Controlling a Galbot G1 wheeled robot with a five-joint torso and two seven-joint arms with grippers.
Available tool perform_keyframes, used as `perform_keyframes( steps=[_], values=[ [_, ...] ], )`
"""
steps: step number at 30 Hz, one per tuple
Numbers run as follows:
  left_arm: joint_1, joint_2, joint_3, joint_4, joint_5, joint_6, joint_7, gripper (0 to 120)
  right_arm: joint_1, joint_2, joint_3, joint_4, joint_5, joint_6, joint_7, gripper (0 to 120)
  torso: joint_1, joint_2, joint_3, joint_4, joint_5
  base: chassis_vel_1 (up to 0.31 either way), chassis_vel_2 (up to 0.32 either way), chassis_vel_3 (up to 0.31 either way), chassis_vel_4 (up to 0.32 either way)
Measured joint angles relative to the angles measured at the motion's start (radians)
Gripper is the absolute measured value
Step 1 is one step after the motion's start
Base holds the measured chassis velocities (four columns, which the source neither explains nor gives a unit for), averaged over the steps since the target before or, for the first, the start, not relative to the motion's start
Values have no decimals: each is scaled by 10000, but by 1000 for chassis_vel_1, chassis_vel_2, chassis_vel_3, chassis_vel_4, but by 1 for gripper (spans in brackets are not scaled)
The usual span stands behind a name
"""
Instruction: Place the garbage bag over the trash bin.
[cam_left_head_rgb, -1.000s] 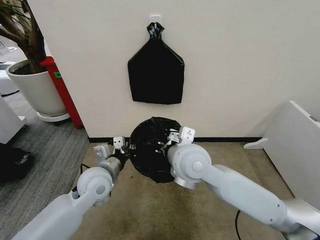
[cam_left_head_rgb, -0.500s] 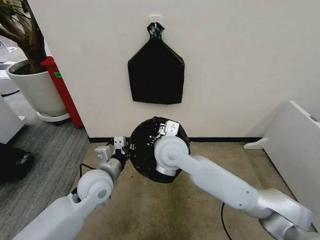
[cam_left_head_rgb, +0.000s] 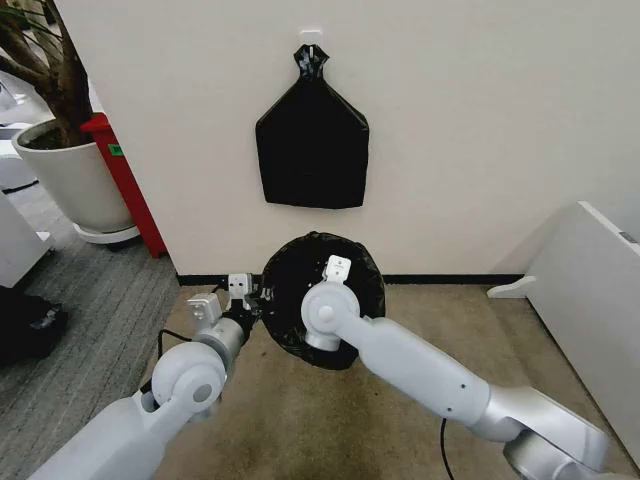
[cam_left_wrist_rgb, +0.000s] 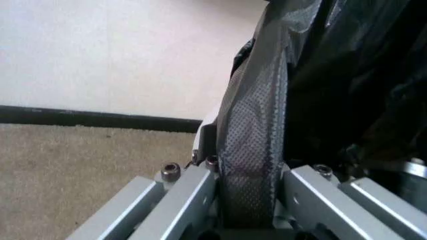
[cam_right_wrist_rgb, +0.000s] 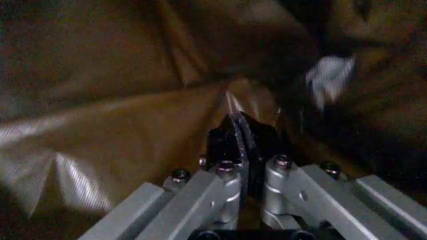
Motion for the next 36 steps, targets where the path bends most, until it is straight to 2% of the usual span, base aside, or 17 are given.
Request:
perform_keyframes(
  steps=[9,17,21,28,36],
  values=[
    [332,24,-93,-269,115,-176,250,1,-142,278,854,-1446,59,-285,-318,0,0,0,0,2,0,0,0,0,0],
    [410,102,-171,-558,151,-343,471,1,-312,468,1120,-2202,-37,-565,-605,0,0,0,1,1,0,0,0,0,0],
    [483,115,-212,-578,152,-366,495,1,-362,326,1140,-2109,-25,-593,-627,0,0,0,1,1,0,0,0,0,0],
    [381,-39,-146,-295,159,-330,426,1,-151,-2,904,-878,678,-295,-247,0,0,0,1,2,0,0,0,0,0],
    [578,-23,-199,-467,140,-314,452,1,-360,-74,1353,-1534,601,-525,-414,0,0,0,1,1,0,0,0,0,0]
  ],
)
